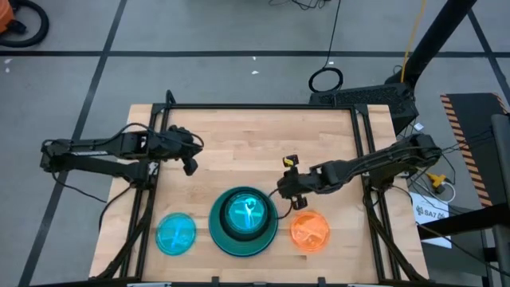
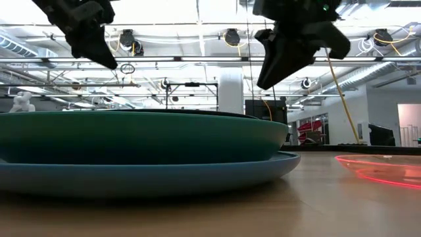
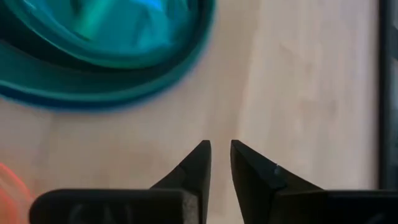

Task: Stack plastic plates
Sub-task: Stack the light blue plate on top of the light blue plate

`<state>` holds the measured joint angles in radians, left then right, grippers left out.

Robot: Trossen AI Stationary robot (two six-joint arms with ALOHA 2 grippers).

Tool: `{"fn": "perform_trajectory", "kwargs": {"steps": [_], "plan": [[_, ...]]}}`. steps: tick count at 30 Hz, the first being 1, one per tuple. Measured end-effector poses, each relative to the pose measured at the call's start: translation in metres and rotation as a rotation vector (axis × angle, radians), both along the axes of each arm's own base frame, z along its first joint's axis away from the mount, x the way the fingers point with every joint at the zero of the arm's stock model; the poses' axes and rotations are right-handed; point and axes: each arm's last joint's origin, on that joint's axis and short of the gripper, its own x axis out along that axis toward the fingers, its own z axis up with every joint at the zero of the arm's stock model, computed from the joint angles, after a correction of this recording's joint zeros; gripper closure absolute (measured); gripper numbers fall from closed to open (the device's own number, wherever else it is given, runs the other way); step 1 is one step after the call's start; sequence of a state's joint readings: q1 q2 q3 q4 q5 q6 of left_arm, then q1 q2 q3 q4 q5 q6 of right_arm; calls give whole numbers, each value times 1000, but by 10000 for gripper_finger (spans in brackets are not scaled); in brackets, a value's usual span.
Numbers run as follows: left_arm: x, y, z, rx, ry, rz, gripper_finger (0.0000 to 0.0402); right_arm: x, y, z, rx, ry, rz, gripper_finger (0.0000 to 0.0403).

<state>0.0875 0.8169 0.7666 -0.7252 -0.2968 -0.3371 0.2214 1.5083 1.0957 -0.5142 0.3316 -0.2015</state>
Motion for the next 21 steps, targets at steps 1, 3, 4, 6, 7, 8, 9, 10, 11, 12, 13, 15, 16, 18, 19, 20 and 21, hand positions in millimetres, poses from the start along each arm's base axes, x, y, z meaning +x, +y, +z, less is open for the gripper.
{"fn": "perform_trajectory", "kwargs": {"steps": [1, 3, 4, 6, 7, 8, 9, 10, 11, 12, 13, 15, 16, 18, 19, 20, 21], "plan": [[2, -1, -2, -7, 12, -4, 328, -2, 0, -3, 34, -32, 16, 349], [7, -5, -5, -23, 30, -24, 328, -6, 0, -9, 97, -91, 42, 349], [10, -7, -7, -28, 43, -34, 328, -8, 0, -12, 124, -117, 56, 349], [15, -12, -11, -37, 65, -55, 328, -11, 0, -20, 164, -152, 74, 349], [17, -14, -13, -38, 77, -69, 328, -12, 1, -23, 183, -169, 78, 349], [19, -17, -15, -39, 90, -82, 328, -13, 1, -26, 202, -181, 84, 349], [21, -20, -17, -41, 104, -95, 328, -14, 1, -29, 206, -186, 82, 349], [24, -22, -20, -47, 118, -107, 328, -15, 0, -32, 208, -187, 80, 349], [25, -25, -22, -64, 135, -123, 328, -15, 0, -34, 209, -189, 80, 349], [26, -29, -25, -89, 155, -143, 328, -16, 0, -37, 210, -193, 81, 349], [27, -32, -28, -122, 176, -166, 328, -16, 0, -39, 210, -196, 81, 349], [29, -40, -34, -196, 229, -216, 328, -17, 0, -40, 208, -191, 82, 349], [28, -43, -37, -232, 260, -238, 328, -17, 0, -40, 206, -195, 84, 349], [27, -49, -42, -288, 327, -261, 328, -17, 0, -39, 202, -199, 90, 349], [26, -52, -45, -308, 361, -265, 328, -16, 0, -39, 199, -200, 94, 349], [25, -54, -48, -317, 396, -262, 328, -16, 0, -39, 195, -202, 99, 349], [24, -55, -50, -322, 428, -254, 328, -16, 0, -39, 192, -207, 104, 349]]}}
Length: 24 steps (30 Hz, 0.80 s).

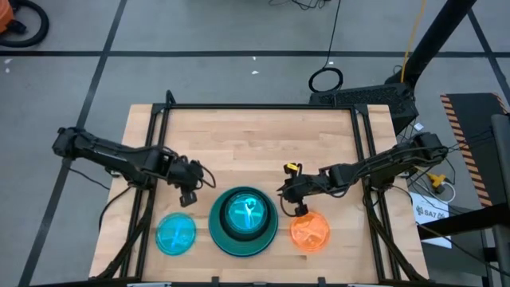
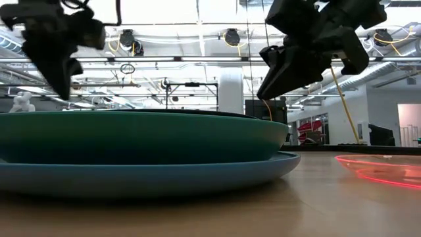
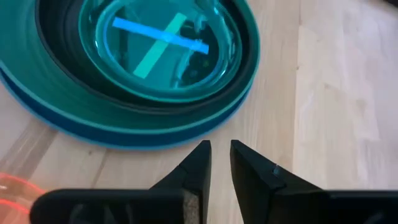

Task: Stack plastic plates
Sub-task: Stack the light blue plate on top of the light blue plate

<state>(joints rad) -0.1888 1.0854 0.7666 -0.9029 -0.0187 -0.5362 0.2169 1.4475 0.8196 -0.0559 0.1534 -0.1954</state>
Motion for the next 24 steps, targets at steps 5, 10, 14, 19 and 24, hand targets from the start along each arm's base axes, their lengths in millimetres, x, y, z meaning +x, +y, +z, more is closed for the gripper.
{"fn": "perform_trajectory", "kwargs": {"steps": [5, 10, 14, 19, 24], "plan": [[-2, -8, -9, 11, 97, -15, 328, 3, 1, 4, -23, -50, 29, 349], [-3, -19, -13, 6, 136, -88, 328, 7, 1, 12, -67, -135, 75, 349], [-6, -28, -13, 9, 136, -139, 328, 6, -3, 24, -103, -205, 96, 349], [-13, -36, -24, 18, 161, -182, 328, 5, -10, 34, -106, -255, 76, 349], [-24, -40, -45, 27, 200, -190, 328, 5, -11, 33, -101, -245, 70, 349]]}}
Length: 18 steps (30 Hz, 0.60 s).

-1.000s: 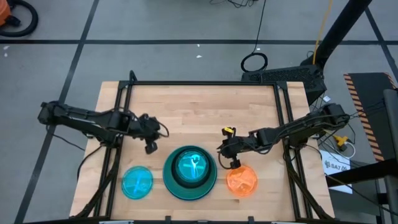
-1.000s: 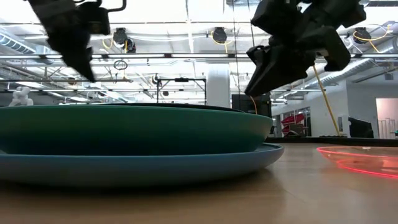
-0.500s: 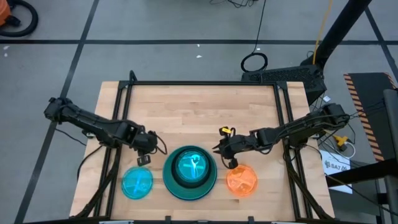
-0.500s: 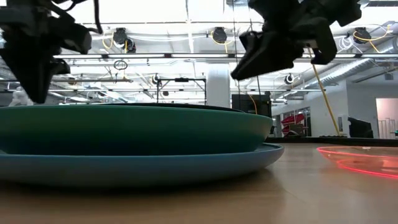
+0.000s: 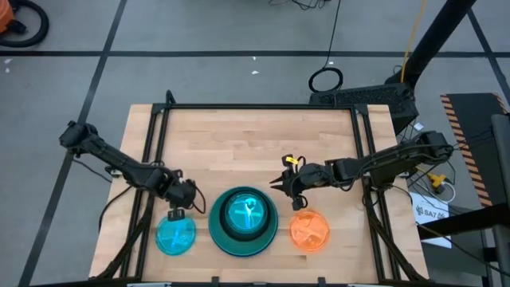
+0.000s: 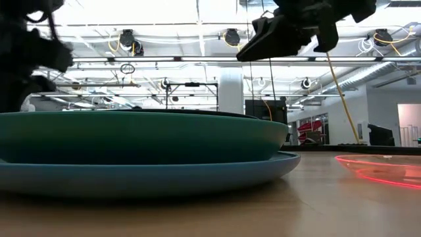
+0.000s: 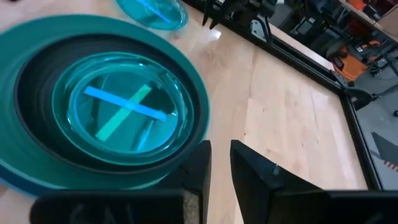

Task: Stack plastic plates
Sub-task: Stack the light blue plate on top of the light blue plate

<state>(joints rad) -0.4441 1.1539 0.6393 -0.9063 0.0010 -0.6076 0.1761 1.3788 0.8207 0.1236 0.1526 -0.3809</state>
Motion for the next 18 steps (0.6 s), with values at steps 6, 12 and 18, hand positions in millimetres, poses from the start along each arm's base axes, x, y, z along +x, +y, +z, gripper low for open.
{"fn": "perform_trajectory", "kwargs": {"steps": [6, 12, 18], "plan": [[-6, -3, -6, 14, 27, 46, 328, 0, 0, -1, 0, 1, -1, 349], [-10, -6, -6, 9, 42, 38, 328, 2, -6, 0, 2, -10, -23, 349], [-12, -10, -6, 9, 47, 24, 328, 2, -11, 0, 17, -9, -47, 349]]}}
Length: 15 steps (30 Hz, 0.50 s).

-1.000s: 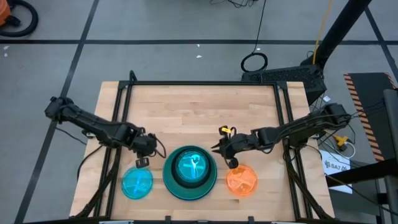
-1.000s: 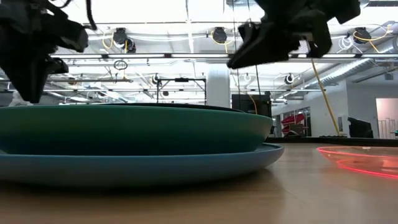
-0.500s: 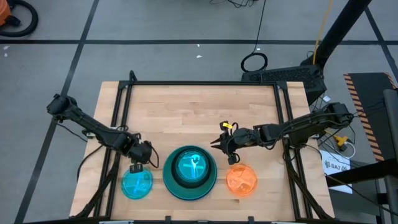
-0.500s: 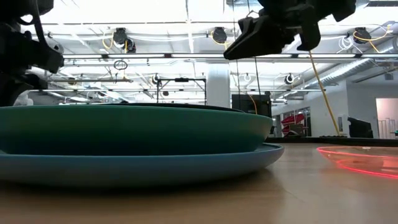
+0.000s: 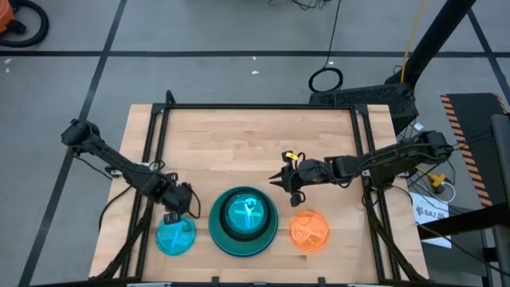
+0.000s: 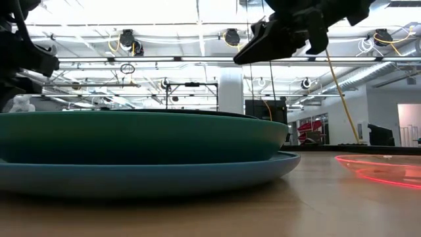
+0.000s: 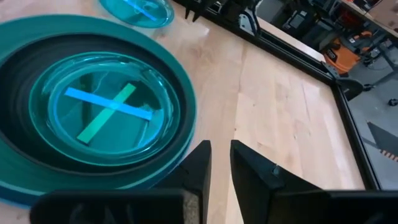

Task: Stack plastic plates
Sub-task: Stack the light blue plate on top of the light blue plate

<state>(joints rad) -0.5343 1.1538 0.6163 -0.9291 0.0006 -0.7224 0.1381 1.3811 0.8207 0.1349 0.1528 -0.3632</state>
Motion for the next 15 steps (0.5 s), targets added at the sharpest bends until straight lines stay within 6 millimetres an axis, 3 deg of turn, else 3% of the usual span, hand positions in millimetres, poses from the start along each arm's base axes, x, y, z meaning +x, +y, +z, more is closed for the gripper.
{"fn": "perform_trajectory", "kwargs": {"steps": [15], "plan": [[-3, -17, 1, -98, -16, 47, 327, 0, 0, 0, 1, 4, -2, 349]]}}
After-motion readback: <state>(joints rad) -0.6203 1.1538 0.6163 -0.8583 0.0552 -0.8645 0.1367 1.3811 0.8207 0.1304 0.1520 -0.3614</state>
